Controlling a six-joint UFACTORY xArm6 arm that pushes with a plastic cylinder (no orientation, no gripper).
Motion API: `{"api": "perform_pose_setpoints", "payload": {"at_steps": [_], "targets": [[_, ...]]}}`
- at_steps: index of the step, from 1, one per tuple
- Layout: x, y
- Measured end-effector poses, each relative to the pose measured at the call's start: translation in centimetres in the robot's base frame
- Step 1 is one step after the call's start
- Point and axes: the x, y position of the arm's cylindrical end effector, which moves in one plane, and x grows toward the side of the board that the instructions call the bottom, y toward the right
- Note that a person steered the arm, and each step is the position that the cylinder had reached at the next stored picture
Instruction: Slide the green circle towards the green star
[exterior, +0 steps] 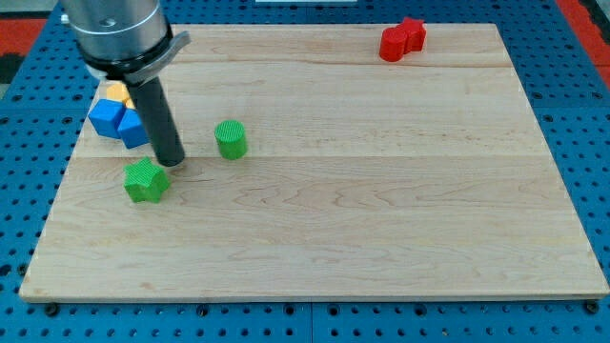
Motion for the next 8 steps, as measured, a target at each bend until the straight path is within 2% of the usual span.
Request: {"api": "perform_pose_setpoints", "payload": {"at_steps": [1, 2, 3, 4, 5, 6, 7, 8], "targets": [[3.5, -3.7], [5.2, -5.3], [3.7, -2.9], [0.9, 5.3], [1.1, 11.7], [-4.7, 12.4], [-5.7, 8.9], [-0.1, 5.7]]}}
